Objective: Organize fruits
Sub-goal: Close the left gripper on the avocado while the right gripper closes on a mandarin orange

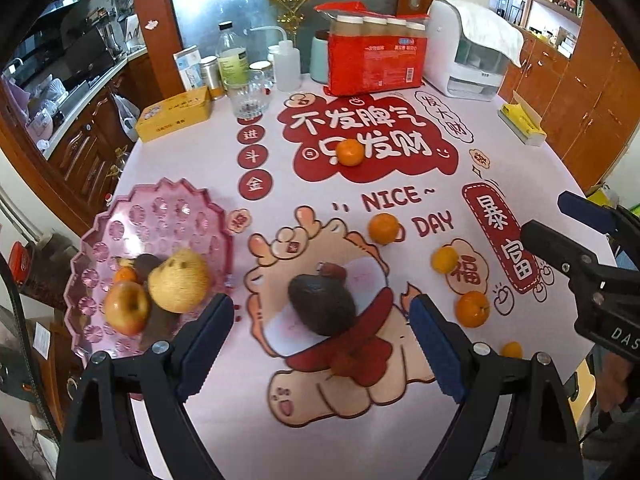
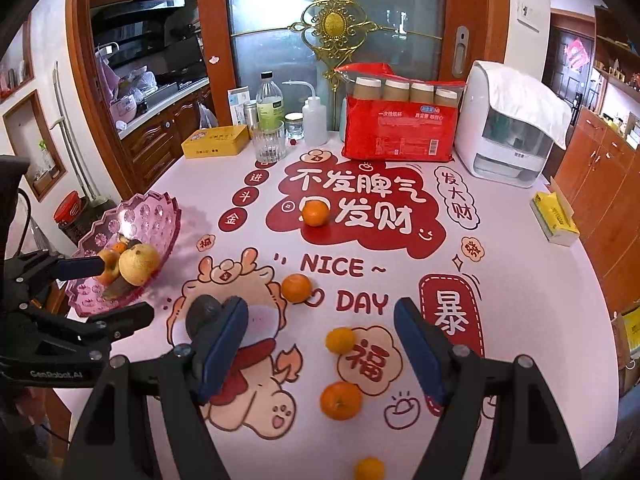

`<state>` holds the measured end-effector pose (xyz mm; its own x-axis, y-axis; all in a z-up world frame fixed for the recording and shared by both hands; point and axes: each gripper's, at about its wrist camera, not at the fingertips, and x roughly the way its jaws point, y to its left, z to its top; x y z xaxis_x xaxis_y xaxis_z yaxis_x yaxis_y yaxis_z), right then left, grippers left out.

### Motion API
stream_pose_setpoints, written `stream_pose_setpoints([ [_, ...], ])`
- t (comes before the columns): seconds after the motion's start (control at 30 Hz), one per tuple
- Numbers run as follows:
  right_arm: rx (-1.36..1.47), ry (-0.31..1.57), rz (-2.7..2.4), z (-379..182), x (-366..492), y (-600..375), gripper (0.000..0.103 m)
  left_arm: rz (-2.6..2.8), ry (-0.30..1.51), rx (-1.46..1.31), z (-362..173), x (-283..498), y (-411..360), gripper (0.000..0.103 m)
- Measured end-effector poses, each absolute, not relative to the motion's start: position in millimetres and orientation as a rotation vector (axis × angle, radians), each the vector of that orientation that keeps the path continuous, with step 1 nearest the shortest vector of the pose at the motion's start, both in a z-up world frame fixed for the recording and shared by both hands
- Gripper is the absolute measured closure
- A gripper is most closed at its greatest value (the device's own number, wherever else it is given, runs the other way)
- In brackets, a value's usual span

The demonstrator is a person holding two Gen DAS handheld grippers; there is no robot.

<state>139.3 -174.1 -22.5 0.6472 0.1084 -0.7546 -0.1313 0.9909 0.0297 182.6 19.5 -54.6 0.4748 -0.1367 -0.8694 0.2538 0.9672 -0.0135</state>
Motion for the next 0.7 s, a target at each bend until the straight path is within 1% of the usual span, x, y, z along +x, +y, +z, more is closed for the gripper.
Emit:
stream_pose_setpoints([
  [0.3, -0.014, 0.897, 0.165, -46, 145, -208, 0.027, -0.200, 1.105, 0.110, -78, 188, -12, 0.014],
  [0.7, -0.042, 0.996, 0.205, -95, 144, -222, 0.027, -0.129, 1.204, 0.067, -123, 193, -24, 0.014],
])
